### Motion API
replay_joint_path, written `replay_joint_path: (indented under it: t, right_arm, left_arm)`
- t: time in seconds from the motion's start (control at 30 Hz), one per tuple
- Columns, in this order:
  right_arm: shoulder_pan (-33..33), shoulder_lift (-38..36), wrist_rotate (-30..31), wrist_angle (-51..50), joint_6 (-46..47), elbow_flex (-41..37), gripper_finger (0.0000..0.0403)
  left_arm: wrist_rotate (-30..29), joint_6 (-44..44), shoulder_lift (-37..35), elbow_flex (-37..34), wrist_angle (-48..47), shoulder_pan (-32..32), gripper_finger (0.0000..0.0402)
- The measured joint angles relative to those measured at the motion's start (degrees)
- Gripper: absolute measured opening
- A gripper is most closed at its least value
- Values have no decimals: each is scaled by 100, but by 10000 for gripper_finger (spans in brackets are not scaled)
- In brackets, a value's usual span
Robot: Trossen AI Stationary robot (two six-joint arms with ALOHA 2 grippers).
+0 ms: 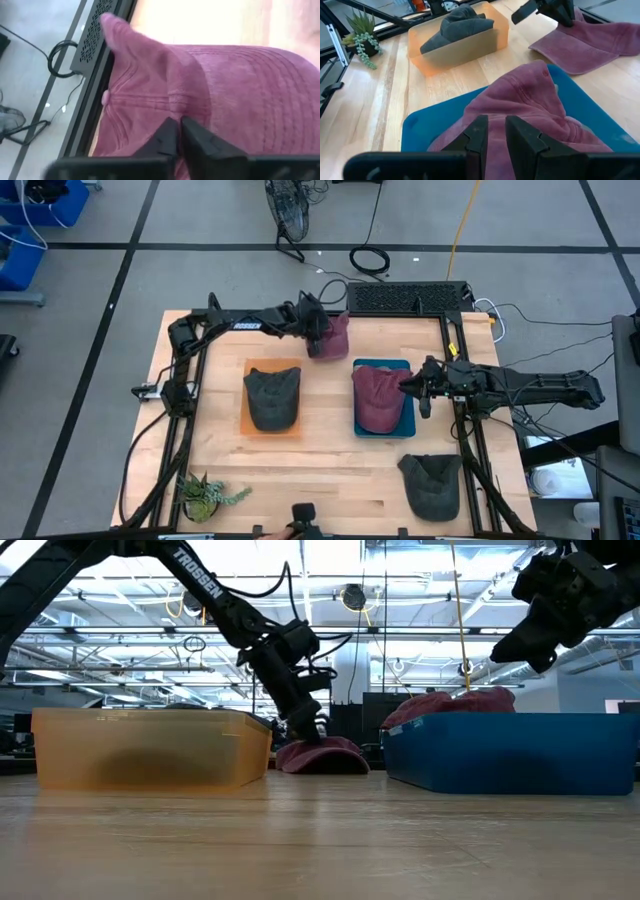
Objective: Pick & Place hat
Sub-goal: Put the red cap into the blue bin
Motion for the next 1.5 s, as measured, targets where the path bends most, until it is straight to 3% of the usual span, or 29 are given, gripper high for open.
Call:
replay_joint_path:
  t: [0.3, 0.57, 0.77, 1.0, 1.27, 1.5]
  right_arm:
    - [0, 0, -1, -32, 19, 0, 59]
    - [0, 0, -3, -168, 65, 0, 59]
    - [2, 0, -12, -169, 89, 0, 59]
    - [1, -2, -7, -122, 63, 0, 59]
    - [12, 225, -106, 1544, -1022, 0, 59]
    - [467, 1589, -307, 3592, -1749, 2, 74]
  left_arm:
    - [-17, 194, -148, -3, -237, -145, 9]
    - [-195, 302, -1104, -7, -643, -357, 5]
    - [48, 250, -1955, -4, -762, -755, 5]
    - [15, 63, -2319, -4, -1117, -1429, 6]
    - [17, -515, -2200, -7, -1576, -2243, 5]
    - [-13, -905, -2094, 0, -1464, -2906, 10]
